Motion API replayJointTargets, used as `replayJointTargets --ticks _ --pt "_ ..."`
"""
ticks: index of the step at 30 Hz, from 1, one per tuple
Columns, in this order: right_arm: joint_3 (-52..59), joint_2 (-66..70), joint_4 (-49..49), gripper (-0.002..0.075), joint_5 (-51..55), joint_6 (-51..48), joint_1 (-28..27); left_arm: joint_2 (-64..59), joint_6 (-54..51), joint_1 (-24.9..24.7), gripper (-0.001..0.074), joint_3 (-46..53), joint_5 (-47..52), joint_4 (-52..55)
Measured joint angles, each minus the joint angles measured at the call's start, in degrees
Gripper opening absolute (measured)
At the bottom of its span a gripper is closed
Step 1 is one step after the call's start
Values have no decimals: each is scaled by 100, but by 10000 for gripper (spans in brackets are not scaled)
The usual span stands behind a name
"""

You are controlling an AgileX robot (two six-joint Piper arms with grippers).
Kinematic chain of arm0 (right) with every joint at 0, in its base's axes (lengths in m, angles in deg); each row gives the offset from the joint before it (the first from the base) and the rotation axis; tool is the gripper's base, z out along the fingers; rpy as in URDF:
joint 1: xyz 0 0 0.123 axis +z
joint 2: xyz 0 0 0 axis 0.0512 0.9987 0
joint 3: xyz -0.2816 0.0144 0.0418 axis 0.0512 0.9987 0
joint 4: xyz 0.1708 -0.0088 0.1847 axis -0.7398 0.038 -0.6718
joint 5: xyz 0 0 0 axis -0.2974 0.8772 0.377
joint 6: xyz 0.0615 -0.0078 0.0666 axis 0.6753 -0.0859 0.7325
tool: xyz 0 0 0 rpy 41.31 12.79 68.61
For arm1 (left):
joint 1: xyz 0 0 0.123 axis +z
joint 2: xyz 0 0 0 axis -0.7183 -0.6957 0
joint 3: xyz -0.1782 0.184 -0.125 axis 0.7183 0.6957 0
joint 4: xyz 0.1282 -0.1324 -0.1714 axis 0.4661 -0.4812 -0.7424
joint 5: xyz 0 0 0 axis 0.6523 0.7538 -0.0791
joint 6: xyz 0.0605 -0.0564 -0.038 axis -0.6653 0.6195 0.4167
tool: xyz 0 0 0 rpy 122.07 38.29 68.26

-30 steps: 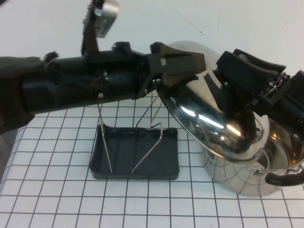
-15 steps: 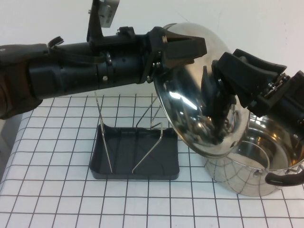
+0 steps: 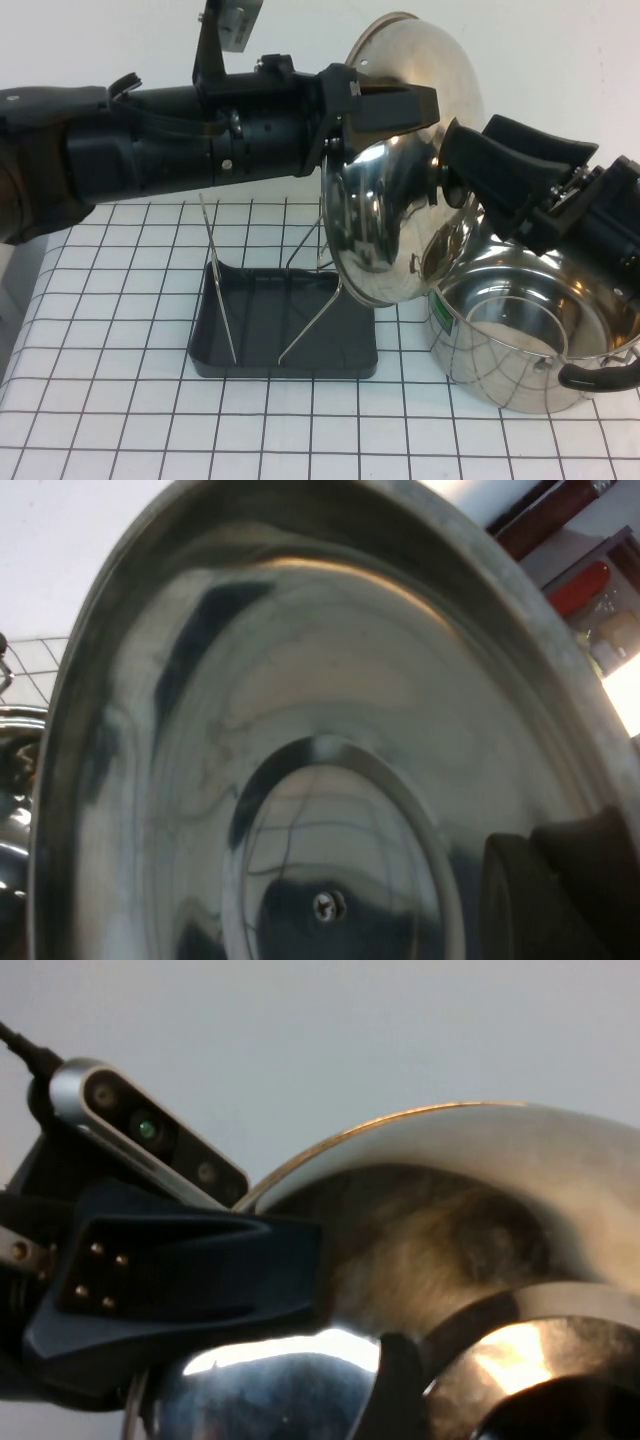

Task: Put pot lid on rack
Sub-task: Hand over the pot lid, then place the pot lid on the pot rack

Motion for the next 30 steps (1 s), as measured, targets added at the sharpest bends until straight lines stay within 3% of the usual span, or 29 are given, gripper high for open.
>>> replayJointTargets --ticks 8,18,24,30 --pt "0 0 9 554 -11 -321 -16 40 -474 0 89 0 -106 73" --pt "0 0 270 553 -163 -514 -373 517 -802 11 89 0 -1155 465" --pt "-10 -46 644 553 -163 -684 -414 589 -633 -25 89 0 -1390 1451" --pt "-10 -437 1141 552 -177 -1315 -414 589 40 -613 89 0 -1930 3216"
